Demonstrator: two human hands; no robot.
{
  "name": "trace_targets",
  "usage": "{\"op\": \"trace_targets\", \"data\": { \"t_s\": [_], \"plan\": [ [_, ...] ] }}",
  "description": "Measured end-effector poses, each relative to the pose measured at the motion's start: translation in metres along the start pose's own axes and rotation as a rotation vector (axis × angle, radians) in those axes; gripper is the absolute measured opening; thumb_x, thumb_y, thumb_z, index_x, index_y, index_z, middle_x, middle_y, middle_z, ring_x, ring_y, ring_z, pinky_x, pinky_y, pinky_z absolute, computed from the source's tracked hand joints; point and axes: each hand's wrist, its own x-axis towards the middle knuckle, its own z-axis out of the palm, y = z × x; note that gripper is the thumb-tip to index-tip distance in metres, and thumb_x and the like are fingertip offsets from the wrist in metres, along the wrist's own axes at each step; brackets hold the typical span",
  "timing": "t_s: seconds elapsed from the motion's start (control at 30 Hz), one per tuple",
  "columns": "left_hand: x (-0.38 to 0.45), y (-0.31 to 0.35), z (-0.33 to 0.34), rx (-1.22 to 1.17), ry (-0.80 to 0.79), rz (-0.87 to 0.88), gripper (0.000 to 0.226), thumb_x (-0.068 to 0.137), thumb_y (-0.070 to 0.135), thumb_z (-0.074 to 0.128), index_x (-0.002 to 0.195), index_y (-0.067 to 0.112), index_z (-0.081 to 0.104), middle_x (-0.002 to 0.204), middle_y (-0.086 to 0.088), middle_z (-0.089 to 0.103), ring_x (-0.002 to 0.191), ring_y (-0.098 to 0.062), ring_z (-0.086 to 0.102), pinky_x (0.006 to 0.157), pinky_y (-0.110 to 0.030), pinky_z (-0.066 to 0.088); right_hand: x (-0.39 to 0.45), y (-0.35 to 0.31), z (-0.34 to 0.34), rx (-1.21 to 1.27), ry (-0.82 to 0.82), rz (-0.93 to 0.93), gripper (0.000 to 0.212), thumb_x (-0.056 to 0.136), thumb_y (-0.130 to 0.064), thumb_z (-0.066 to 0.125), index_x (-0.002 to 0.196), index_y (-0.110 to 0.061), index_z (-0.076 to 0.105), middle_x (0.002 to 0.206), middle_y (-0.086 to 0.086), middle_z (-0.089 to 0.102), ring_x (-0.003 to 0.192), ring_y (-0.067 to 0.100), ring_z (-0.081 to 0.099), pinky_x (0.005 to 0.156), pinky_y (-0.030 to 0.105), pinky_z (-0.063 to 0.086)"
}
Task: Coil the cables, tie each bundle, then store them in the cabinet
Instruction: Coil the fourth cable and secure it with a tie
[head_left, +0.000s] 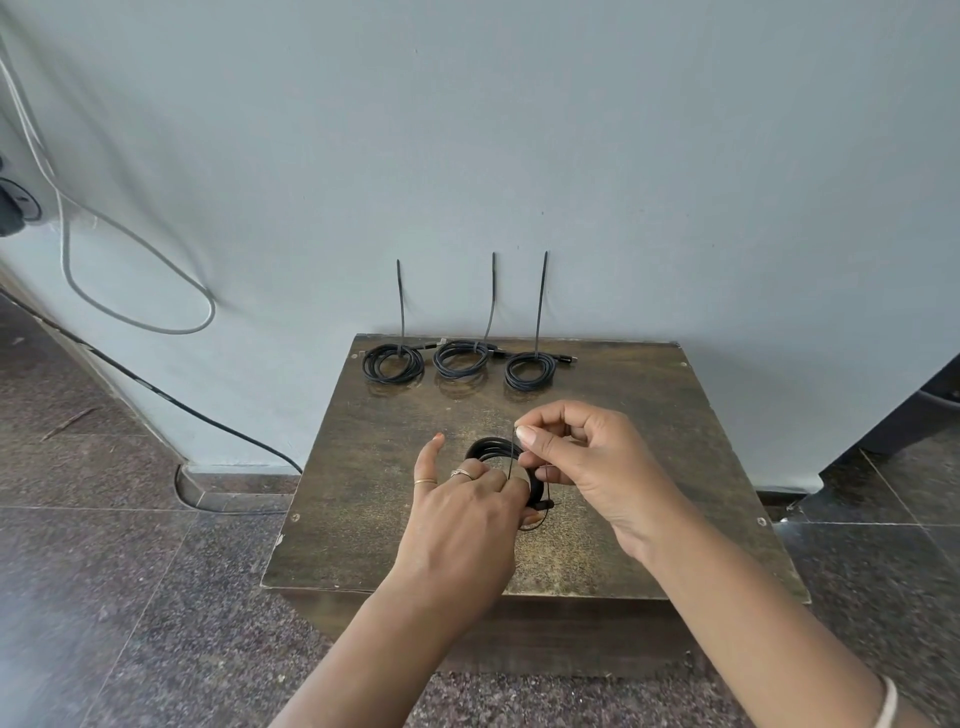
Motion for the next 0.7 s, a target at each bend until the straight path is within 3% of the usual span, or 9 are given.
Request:
{"op": "trace_targets", "data": {
  "t_s": [0.7],
  "plan": [
    [0.0002,-0.0002,0.0007,0.007,0.001,0.006,0.013,0.096,0.027,0.043,0.103,0.026,0.054,0.093,0.009,0.063,0.105,-0.016,0.055,0.111,-0.053,-0.006,-0.0003,-0.0009,-0.0017,-0.026,0.015,-0.001,0.004,0.084,-0.013,0.071,0.088,-0.014,0.073,0.079,0.005,0.068,0.071,0.008,0.067,0.065,0.024,0.054]
  ]
}}
